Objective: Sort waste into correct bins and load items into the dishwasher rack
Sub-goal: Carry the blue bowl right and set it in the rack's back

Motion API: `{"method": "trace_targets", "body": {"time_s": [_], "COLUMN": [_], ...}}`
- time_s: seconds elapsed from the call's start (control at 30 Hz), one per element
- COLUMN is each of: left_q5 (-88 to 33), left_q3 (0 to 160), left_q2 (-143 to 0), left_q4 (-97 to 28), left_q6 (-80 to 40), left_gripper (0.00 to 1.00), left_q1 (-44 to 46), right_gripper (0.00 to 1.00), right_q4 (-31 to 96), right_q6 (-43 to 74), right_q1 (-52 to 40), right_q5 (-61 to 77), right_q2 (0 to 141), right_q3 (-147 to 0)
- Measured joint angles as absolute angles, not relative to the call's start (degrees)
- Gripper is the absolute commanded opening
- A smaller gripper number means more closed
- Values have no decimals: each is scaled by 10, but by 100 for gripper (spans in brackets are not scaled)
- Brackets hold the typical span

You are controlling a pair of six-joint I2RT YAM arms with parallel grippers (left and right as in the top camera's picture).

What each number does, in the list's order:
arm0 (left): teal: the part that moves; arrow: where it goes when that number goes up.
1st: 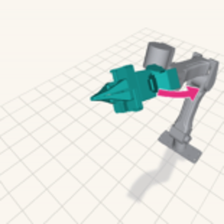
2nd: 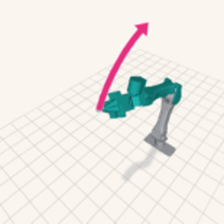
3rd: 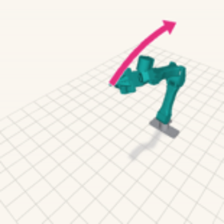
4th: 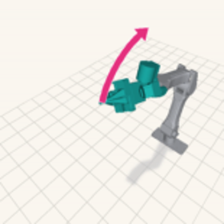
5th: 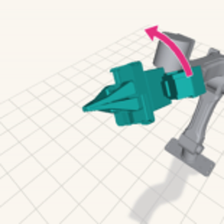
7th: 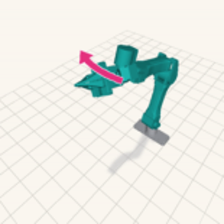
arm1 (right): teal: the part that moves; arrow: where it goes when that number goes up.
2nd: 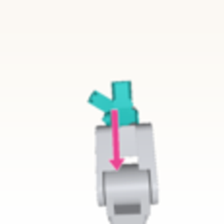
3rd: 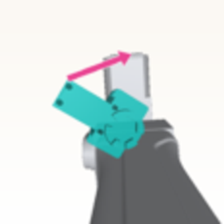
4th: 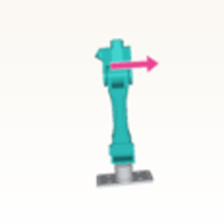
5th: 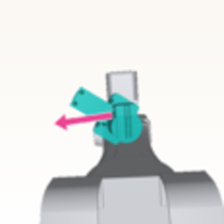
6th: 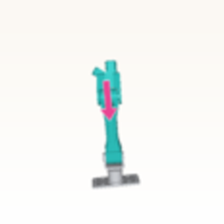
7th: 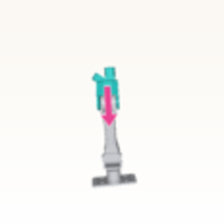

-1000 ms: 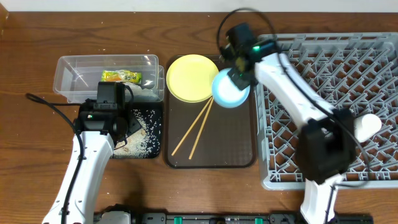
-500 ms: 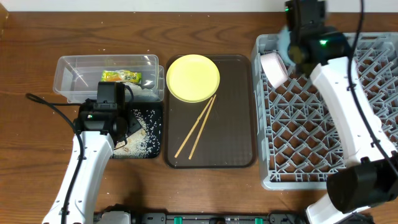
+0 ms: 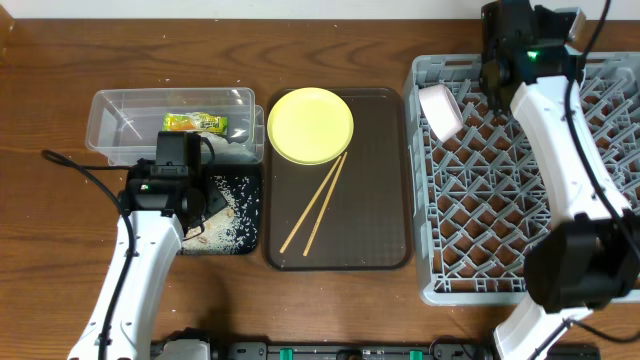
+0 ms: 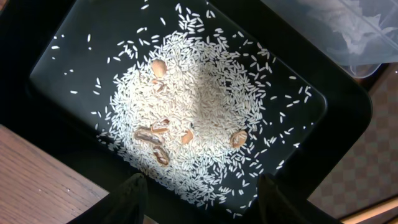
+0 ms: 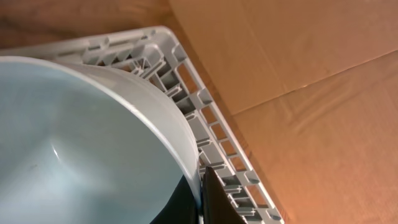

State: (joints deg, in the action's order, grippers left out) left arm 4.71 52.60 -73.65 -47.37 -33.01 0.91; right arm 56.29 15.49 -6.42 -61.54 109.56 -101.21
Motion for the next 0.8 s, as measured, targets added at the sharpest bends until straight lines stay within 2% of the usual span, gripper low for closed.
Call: {"method": "trace_targets", "body": {"time_s": [0.33, 0.8], "left_q5": [47, 47], "left_q3": [526, 526], "left_q2": [-736, -736], "left_q4": [-474, -474], "left_q6": [-330, -330], "left_gripper": [59, 60], "left_q1": [9, 9], "right_gripper": [1, 1], "right_q4": [562, 561], "right_q6": [198, 211], "right_q1": [-63, -69], "right_q5": [-632, -668], "right_q2": [1178, 1203], "right_q3": [-1012, -1012]}}
